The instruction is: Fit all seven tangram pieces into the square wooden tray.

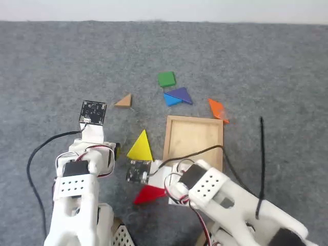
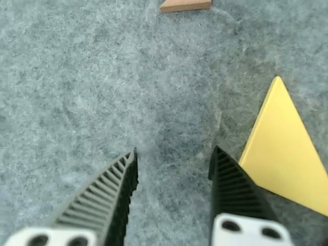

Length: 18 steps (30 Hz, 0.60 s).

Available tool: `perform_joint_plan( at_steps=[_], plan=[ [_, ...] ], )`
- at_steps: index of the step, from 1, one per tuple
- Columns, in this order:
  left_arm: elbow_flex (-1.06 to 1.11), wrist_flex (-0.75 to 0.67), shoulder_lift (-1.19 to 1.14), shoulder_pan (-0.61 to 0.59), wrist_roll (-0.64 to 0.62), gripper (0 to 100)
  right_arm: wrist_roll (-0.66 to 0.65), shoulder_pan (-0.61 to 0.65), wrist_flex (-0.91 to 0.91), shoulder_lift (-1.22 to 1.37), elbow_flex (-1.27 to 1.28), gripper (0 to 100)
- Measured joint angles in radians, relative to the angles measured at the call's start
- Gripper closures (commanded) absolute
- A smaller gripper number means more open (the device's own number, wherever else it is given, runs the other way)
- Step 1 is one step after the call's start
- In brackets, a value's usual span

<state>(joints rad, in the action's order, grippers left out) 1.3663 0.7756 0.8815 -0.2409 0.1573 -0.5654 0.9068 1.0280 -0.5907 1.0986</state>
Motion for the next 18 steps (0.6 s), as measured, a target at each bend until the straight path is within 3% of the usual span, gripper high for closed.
perform_joint_plan(
  at_steps=[13, 18],
  plan=[
    [0.0, 0.0, 0.0, 0.0, 0.0, 77, 0.094, -0.029, 0.002, -0.037, -0.04, 97.2],
    [0.0, 0.0, 0.0, 0.0, 0.0, 77, 0.127, -0.112, -0.026, -0.037, -0.071, 97.2]
  ],
)
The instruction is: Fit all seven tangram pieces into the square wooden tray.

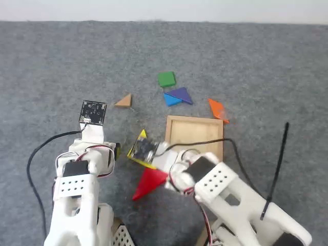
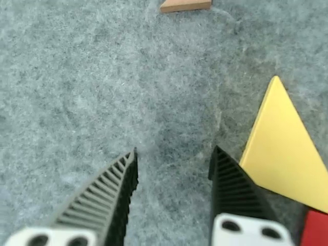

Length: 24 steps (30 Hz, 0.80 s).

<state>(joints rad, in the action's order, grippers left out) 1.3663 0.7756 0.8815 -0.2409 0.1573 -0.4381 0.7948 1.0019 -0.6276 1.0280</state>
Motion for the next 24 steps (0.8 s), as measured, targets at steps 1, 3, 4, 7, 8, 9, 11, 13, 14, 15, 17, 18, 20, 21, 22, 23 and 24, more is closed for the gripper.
perform_joint_plan(
  at_steps=[1, 3, 4, 7, 8, 9, 11, 13, 14, 15, 17, 18, 20, 21, 22, 23, 24],
  plan=[
    [0.0, 0.0, 0.0, 0.0, 0.0, 77, 0.002, -0.014, -0.009, -0.002, -0.002, 97.2],
    [0.0, 0.0, 0.0, 0.0, 0.0, 77, 0.006, -0.021, -0.025, -0.002, -0.006, 97.2],
    [0.0, 0.0, 0.0, 0.0, 0.0, 77, 0.015, -0.023, -0.029, -0.002, -0.009, 97.1],
    [0.0, 0.0, 0.0, 0.0, 0.0, 77, 0.034, -0.035, -0.031, -0.002, -0.046, 96.8],
    [0.0, 0.0, 0.0, 0.0, 0.0, 77, 0.034, -0.035, -0.031, -0.002, -0.052, 96.7],
    [0.0, 0.0, 0.0, 0.0, 0.0, 77, 0.032, -0.032, -0.031, -0.002, -0.057, 96.1],
    [0.0, 0.0, 0.0, 0.0, 0.0, 77, 0.005, -0.029, -0.031, -0.002, -0.058, 91.6],
    [0.0, 0.0, 0.0, 0.0, 0.0, 77, -0.057, -0.014, -0.028, -0.002, -0.058, 85.5],
    [0.0, 0.0, 0.0, 0.0, 0.0, 77, -0.089, 0.009, -0.025, -0.002, -0.058, 82.1],
    [0.0, 0.0, 0.0, 0.0, 0.0, 77, -0.121, 0.04, -0.021, -0.002, -0.058, 78.8],
    [0.0, 0.0, 0.0, -0.025, 0.0, 77, -0.172, 0.089, -0.02, -0.002, -0.035, 73.3],
    [0.0, 0.0, 0.0, -0.043, 0.0, 77, -0.189, 0.12, -0.02, -0.002, -0.025, 71.6],
    [0.0, 0.0, 0.0, -0.089, 0.0, 77, -0.213, 0.186, -0.02, -0.002, -0.02, 71.1],
    [0.0, 0.0, 0.0, -0.114, 0.002, 77, -0.219, 0.212, -0.02, -0.002, -0.018, 71.1],
    [0.0, 0.0, 0.0, -0.14, 0.009, 77, -0.226, 0.227, -0.02, -0.002, -0.018, 71.1],
    [0.0, 0.0, 0.0, -0.166, 0.028, 77, -0.232, 0.245, -0.02, -0.002, -0.018, 71.1],
    [0.0, -0.002, 0.0, -0.19, 0.04, 77, -0.236, 0.259, -0.02, 0.0, -0.018, 71.1]
  ],
)
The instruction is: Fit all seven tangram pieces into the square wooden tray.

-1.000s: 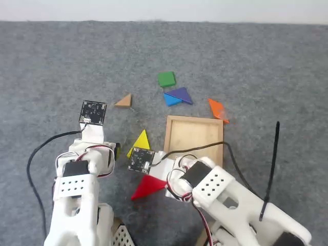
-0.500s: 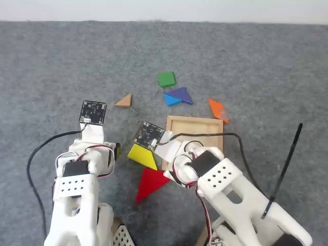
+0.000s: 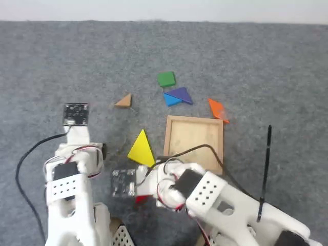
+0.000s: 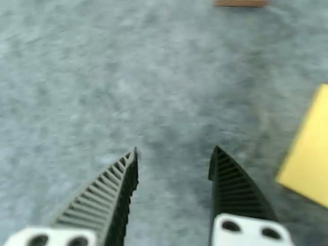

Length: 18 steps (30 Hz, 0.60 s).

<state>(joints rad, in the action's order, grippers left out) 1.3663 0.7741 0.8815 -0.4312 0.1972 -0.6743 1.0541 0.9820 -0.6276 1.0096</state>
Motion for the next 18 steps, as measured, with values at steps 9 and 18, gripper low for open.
perform_joint_plan(
  at_steps=[9, 18],
  plan=[
    [0.0, -0.035, 0.0, -0.098, 0.012, 77, -0.063, 0.017, -0.026, 0.279, -0.091, 70.4],
    [-0.038, -0.035, 0.0, -0.101, -0.018, 77, -0.115, 0.034, -0.026, 0.506, -0.253, 64.5]
  ],
)
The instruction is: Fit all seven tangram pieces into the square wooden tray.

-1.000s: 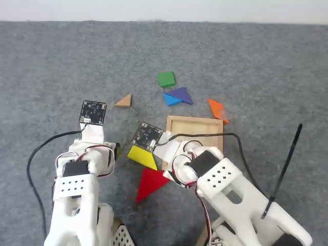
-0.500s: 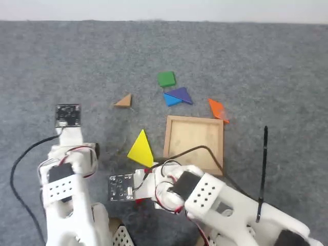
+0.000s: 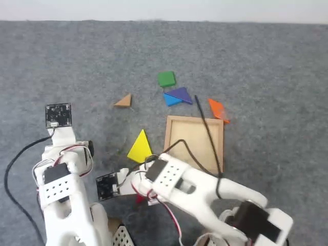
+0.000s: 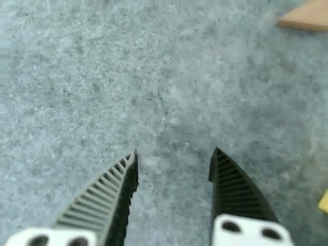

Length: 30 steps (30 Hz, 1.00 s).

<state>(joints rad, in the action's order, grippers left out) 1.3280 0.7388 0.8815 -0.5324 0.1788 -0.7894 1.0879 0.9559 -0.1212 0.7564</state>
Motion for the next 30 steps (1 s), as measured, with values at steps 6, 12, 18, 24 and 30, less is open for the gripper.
perform_joint_plan(
  at_steps=[6, 12, 18, 24, 30],
  plan=[
    [-0.193, 0.124, 0.0, -0.035, -0.031, 77, -0.008, 0.025, 0.0, 0.12, -0.084, 64.4],
    [-0.284, 0.193, 0.0, -0.041, -0.031, 77, -0.02, 0.031, 0.031, 0.204, -0.184, 64.5],
    [-0.285, 0.198, 0.0, -0.044, -0.031, 77, -0.028, 0.032, 0.068, 0.206, -0.196, 65.0],
    [-0.285, 0.199, 0.0, -0.031, -0.037, 77, -0.026, 0.031, 0.101, 0.206, -0.215, 74.9],
    [-0.285, 0.213, 0.0, -0.008, -0.04, 77, -0.031, 0.043, 0.15, 0.195, -0.216, 68.6]
  ],
)
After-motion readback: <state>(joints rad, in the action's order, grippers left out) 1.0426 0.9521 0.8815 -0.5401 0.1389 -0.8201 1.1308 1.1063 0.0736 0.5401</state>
